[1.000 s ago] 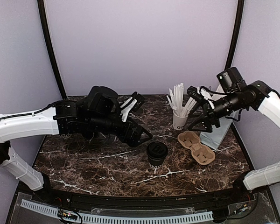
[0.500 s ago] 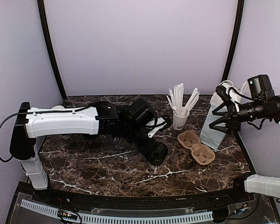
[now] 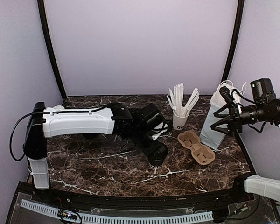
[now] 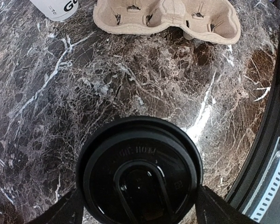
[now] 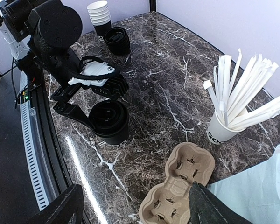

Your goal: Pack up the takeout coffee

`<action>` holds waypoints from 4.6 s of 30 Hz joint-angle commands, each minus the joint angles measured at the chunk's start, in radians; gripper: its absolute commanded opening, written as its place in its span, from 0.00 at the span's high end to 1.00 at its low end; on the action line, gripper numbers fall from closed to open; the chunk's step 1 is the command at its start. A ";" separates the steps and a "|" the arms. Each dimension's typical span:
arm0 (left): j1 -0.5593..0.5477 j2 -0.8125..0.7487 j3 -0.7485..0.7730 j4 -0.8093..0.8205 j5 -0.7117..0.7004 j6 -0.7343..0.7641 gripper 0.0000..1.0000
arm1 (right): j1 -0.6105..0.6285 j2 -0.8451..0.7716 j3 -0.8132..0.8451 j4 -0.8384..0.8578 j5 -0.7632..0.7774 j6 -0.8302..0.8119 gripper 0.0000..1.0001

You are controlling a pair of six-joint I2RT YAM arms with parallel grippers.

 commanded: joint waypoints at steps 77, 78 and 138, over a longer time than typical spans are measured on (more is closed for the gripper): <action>0.529 -0.857 -0.760 -0.057 -0.031 -0.224 0.18 | -0.383 0.289 0.097 0.242 0.538 0.510 0.39; 0.529 -0.858 -0.758 -0.058 -0.030 -0.223 0.18 | -0.392 0.294 0.098 0.242 0.534 0.517 0.41; 0.526 -1.000 -0.559 0.004 0.097 -0.124 0.26 | -0.364 0.079 0.382 0.475 -0.531 0.570 1.00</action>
